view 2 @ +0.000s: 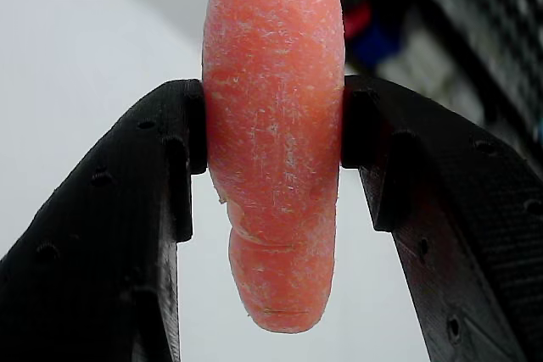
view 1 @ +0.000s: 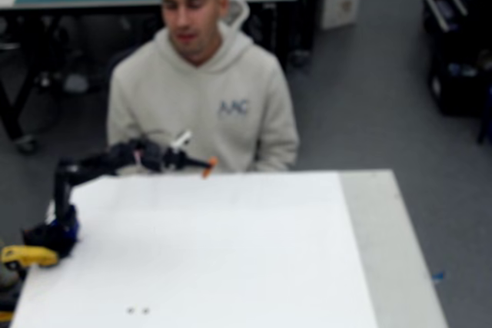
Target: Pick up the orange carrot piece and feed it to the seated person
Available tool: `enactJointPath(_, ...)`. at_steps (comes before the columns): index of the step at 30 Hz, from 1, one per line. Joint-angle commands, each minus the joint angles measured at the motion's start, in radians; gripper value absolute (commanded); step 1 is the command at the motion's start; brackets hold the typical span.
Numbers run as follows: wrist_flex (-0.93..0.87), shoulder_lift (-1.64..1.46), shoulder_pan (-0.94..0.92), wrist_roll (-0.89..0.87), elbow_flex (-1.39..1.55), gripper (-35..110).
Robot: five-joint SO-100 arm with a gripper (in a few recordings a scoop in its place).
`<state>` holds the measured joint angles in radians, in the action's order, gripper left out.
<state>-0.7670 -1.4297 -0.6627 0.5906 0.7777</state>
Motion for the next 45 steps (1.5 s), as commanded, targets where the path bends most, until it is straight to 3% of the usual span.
enactJointPath(1, 0.011, -0.106, 0.064, 0.023, -0.175, -2)
enactJointPath(15, 0.011, 0.245, 0.276, 0.428, -0.630, -2)
enactJointPath(25, 0.011, 0.569, 0.396, 0.514, -1.117, -2)
enactJointPath(39, 0.020, 0.638, 0.483, 0.594, -1.118, -2)
enactJointPath(45, 0.232, 0.644, 0.557, 0.644, -1.114, -2)
